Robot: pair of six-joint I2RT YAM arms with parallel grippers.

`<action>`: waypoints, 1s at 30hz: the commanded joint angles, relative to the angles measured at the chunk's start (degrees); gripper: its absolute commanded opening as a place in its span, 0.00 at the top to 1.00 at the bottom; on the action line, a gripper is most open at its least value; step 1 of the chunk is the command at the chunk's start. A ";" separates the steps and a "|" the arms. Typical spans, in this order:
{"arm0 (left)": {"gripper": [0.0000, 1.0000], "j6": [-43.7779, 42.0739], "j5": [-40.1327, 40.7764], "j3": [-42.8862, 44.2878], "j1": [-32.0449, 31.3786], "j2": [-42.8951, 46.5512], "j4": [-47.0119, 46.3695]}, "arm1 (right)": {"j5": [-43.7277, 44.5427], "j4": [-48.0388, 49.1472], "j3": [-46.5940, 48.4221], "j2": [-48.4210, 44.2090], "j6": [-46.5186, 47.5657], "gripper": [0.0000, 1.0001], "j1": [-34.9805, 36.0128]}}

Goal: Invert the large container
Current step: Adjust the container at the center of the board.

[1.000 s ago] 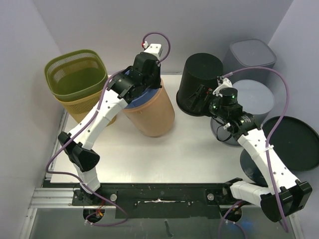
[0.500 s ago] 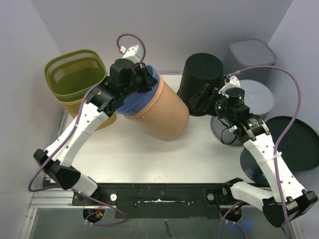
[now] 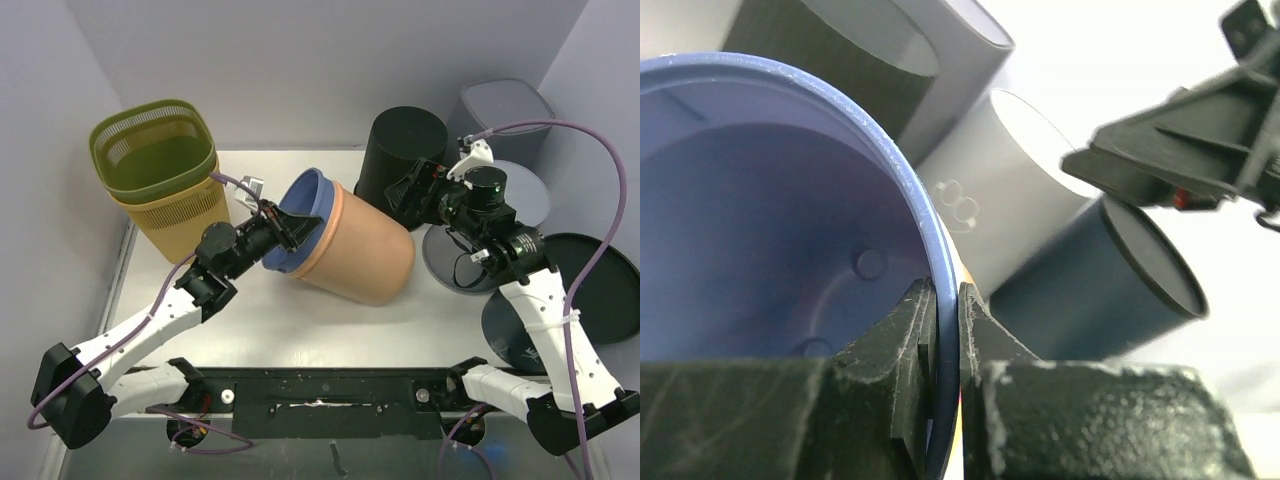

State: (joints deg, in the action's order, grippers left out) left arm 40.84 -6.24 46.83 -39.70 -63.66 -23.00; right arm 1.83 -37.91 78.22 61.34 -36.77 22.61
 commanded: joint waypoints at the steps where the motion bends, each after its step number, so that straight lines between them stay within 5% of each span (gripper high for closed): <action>1: 1.00 2.71 -3.84 -4.07 -0.81 6.09 -27.23 | -8.59 5.21 -0.61 0.68 3.21 0.02 0.62; 4: 1.00 4.93 -1.90 -8.74 -0.81 8.27 -31.22 | -6.36 4.53 -0.12 2.98 3.56 0.02 4.90; 14: 1.00 10.96 8.93 -22.55 -0.26 15.57 -33.94 | 24.28 -14.01 17.21 22.00 4.65 0.02 26.34; 30: 1.00 25.38 15.84 -34.70 4.92 19.20 -32.62 | 29.13 -15.60 28.36 35.65 6.95 0.02 35.36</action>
State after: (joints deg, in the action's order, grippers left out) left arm 60.38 6.76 13.50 -35.83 -46.15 -46.78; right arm 27.46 -53.71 102.15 95.24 -31.05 56.47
